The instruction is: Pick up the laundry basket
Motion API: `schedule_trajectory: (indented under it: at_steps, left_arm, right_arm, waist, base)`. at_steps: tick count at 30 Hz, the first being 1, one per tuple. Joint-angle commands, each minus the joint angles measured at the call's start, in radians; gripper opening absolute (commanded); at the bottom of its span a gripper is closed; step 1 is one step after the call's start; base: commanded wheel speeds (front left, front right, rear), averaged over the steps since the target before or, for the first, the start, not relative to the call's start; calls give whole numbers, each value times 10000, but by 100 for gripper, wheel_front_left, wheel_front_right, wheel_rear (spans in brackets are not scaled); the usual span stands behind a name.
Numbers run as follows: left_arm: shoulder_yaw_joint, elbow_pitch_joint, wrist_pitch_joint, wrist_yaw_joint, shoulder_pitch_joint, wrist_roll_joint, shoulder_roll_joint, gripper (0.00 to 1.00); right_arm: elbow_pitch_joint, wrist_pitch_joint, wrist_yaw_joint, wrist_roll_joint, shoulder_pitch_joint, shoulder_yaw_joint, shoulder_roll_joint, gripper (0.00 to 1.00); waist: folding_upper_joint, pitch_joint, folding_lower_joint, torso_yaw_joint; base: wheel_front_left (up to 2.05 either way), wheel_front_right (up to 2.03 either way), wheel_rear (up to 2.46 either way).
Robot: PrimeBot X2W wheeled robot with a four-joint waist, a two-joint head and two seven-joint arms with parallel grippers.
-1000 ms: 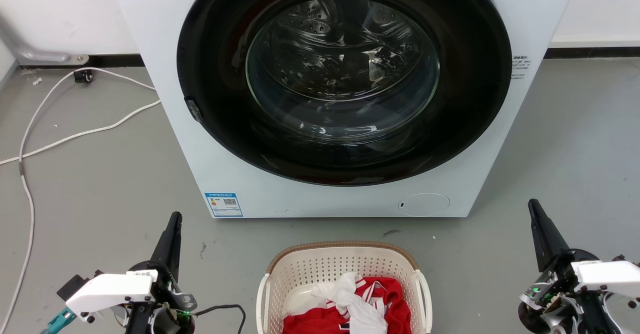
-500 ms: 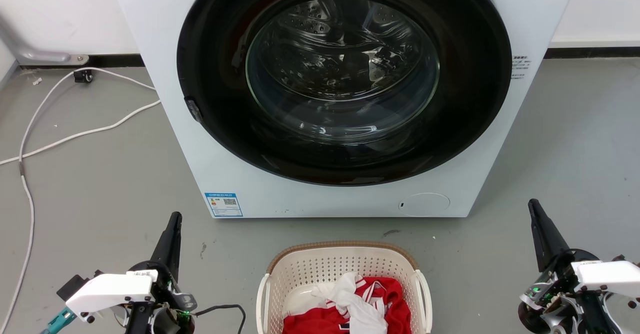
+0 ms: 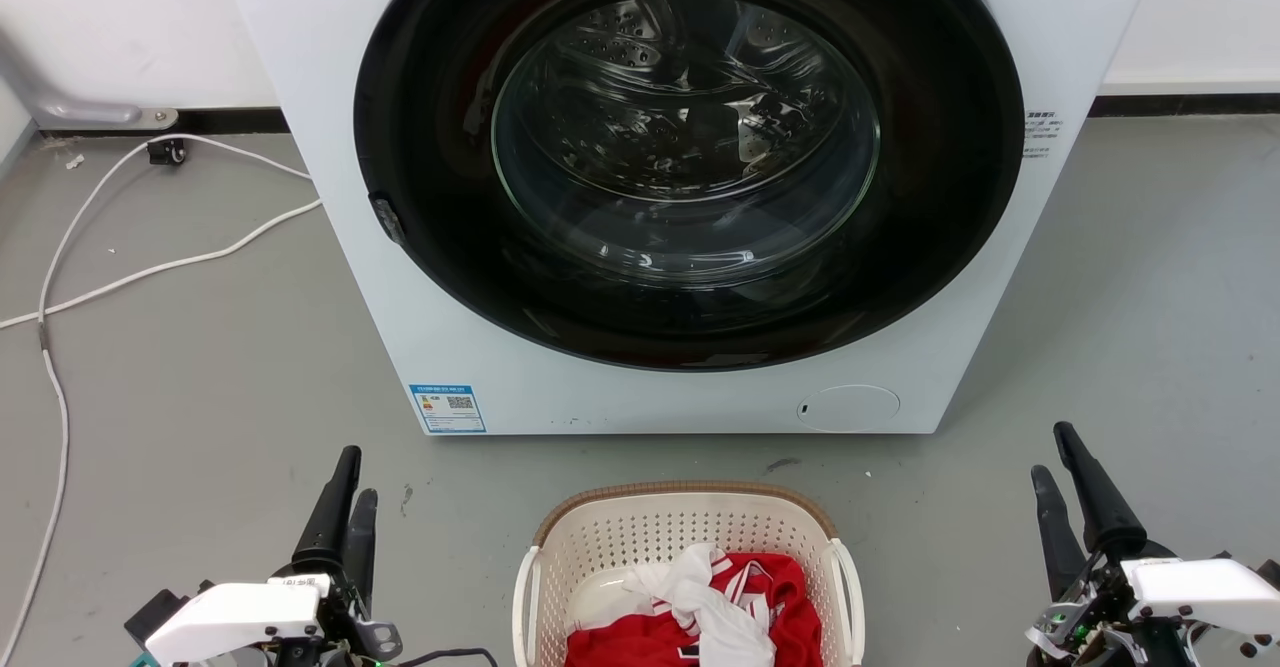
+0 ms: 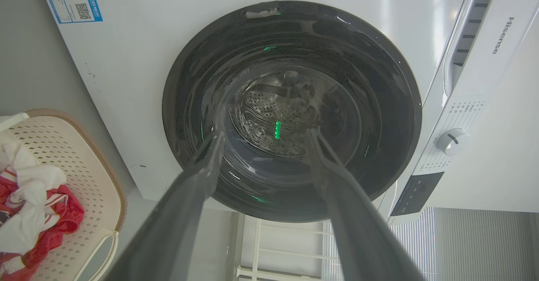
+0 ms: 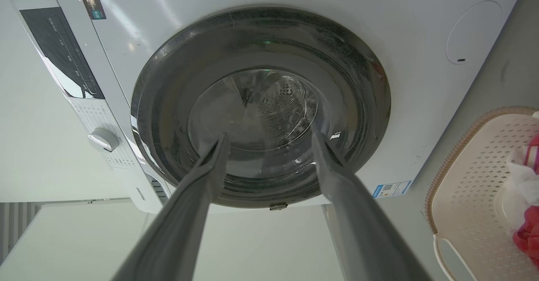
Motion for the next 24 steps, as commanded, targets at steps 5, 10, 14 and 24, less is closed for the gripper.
schedule_trajectory:
  at_steps: [5,10,14,24]
  left_arm:
    - [-58,-284,-314,-15,-69,199,31,100]
    - [39,-328,-495,-15,-42,422,33,100]
    - [290,-404,-667,-16,-45,858,35,100]
    - [964,-571,-1069,-17,-135,2171,38,100]
  right_arm:
    - [-394,-305,13,-256,-89,170,-27,100]
    - [-529,-486,13,-507,-69,225,-26,100]
    - [-698,-659,14,-882,-78,172,-26,100]
    - [-1049,-1061,15,-3187,-172,-125,-26,100]
  waist:
    - [0,14,0,-3]
    - [0,24,0,-4]
    - [0,32,0,-3]
    - [0,57,0,7]
  base:
    - [0,0,0]
    - [0,0,0]
    - [0,0,0]
    - [0,0,0]
